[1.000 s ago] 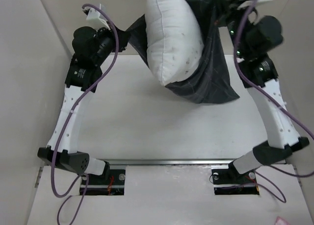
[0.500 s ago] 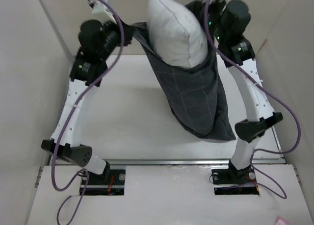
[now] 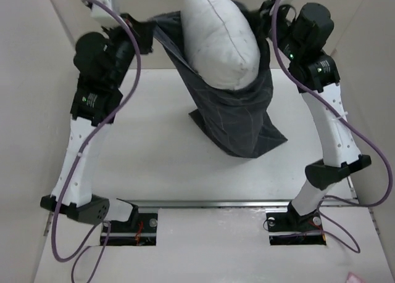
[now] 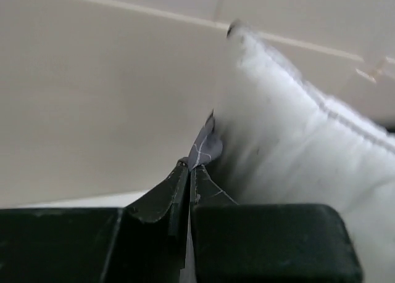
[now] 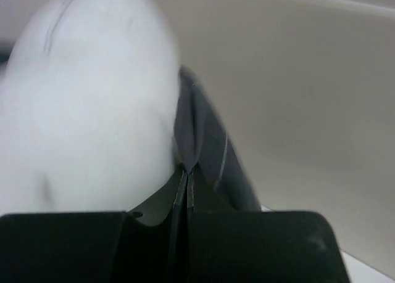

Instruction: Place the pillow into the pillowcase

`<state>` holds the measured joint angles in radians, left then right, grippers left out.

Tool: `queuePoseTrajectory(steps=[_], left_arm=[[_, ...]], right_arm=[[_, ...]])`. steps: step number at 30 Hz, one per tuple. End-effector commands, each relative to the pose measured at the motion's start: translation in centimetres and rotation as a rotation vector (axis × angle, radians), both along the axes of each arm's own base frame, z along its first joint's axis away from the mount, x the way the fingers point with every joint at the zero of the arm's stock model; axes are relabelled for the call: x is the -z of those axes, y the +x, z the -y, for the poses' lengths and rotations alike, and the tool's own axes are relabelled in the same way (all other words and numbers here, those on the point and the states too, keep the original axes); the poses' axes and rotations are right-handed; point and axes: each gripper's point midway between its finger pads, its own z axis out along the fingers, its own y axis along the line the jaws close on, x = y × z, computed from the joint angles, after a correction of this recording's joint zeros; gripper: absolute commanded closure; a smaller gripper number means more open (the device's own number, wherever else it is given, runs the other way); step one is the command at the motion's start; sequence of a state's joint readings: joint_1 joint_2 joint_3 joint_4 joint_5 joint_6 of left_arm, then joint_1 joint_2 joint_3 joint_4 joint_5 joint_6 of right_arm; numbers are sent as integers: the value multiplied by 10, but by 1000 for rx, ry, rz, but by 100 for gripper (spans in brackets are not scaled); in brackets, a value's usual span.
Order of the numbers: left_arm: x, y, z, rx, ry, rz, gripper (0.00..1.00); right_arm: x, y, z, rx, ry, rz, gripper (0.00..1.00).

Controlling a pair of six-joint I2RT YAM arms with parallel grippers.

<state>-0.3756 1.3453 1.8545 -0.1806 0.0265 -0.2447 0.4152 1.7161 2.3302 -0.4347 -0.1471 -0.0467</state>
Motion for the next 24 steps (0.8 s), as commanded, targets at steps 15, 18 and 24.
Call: queuePoseTrajectory(steps=[15,18,24], left_arm=[[51,63,31,106,-1,-97,100],[73,95,88,227,11,-171,100],[135,124,173,272,114,-319,100]], right_arm=[[-86,12,171,975,280,249,100],[-136,-42,209,1077,366,414,100],[-170,-57,191,954,283,558,100]])
